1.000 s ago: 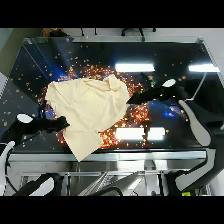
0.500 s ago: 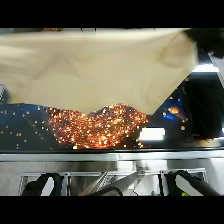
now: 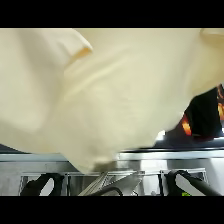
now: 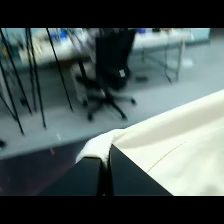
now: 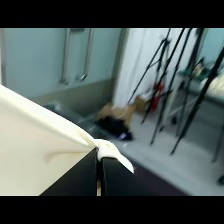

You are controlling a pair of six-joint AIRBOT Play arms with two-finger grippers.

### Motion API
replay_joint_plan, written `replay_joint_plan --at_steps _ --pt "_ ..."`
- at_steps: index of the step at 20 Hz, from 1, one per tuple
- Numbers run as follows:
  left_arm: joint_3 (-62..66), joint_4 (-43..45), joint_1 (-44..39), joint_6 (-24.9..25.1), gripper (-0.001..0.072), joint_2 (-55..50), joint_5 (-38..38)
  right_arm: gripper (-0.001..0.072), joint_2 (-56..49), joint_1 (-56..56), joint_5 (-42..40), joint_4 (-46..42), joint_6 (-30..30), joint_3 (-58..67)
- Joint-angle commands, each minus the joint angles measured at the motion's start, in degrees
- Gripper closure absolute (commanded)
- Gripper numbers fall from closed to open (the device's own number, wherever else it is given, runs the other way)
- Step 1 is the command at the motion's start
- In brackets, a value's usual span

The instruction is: Fold the shirts.

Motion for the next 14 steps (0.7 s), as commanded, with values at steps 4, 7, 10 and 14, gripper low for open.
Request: replay_joint_plan --at_steps 4,7,10,14 --pt "-21.2 0.98 -6.99 8.9 0.0692 -19.54 11.45 0.0687 -26.25 6.4 4.72 -0.17 2.14 -2.95" --pt "-20.96 0.79 -6.97 12.79 0.0691 -35.39 13.4 0.0687 -40.92 12.28 1.6 -8.22 2.78 -3.54" --pt "-13.14 0.85 -6.95 12.92 0.069 -51.39 10.58 0.0687 -54.07 14.69 -8.66 -8.81 2.78 -3.52" --pt "1.01 1.01 -5.46 5.49 0.0015 -61.66 5.18 0.0359 -57.61 13.92 -15.78 -8.81 3.41 -3.32"
